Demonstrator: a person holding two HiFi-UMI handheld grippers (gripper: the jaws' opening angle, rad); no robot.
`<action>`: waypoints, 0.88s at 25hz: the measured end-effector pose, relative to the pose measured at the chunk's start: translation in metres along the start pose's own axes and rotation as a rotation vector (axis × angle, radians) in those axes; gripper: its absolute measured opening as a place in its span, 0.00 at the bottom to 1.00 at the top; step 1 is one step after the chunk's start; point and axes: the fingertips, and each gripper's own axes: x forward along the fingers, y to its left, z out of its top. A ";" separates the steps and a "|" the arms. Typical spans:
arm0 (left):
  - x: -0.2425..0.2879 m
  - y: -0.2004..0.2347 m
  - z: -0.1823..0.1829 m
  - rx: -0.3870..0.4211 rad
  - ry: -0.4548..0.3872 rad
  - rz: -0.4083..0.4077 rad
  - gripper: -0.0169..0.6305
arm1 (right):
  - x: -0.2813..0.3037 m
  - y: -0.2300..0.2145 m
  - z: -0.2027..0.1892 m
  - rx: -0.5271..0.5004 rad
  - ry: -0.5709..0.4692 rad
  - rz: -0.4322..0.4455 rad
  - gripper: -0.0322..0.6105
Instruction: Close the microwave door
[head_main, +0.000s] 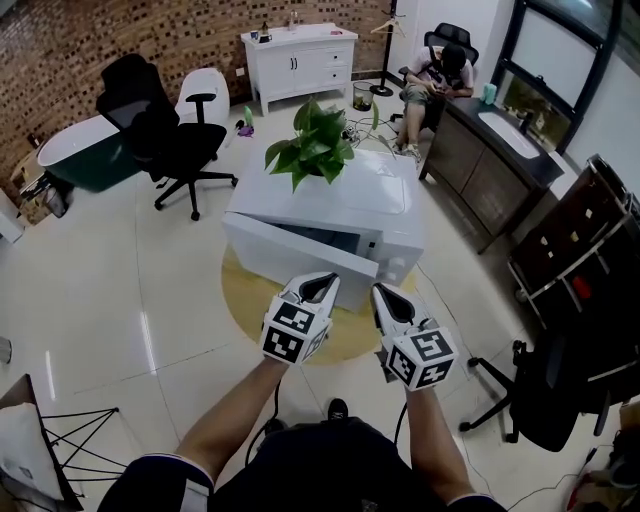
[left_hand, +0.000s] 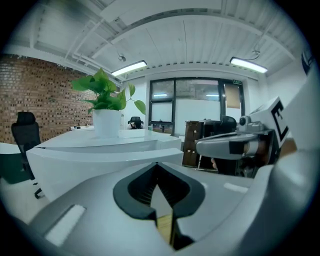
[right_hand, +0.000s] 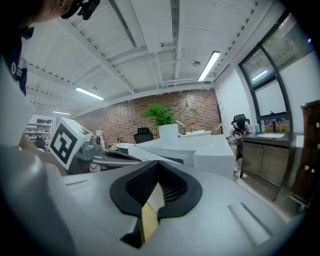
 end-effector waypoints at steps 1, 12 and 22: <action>-0.003 0.002 0.000 -0.002 -0.001 0.002 0.04 | 0.005 0.000 -0.003 0.000 0.006 0.002 0.05; -0.039 0.017 -0.001 -0.023 -0.012 0.034 0.04 | 0.056 0.002 -0.027 -0.018 0.063 -0.040 0.05; -0.047 0.028 -0.007 -0.070 -0.027 0.050 0.04 | 0.078 -0.021 -0.023 -0.028 0.060 -0.118 0.05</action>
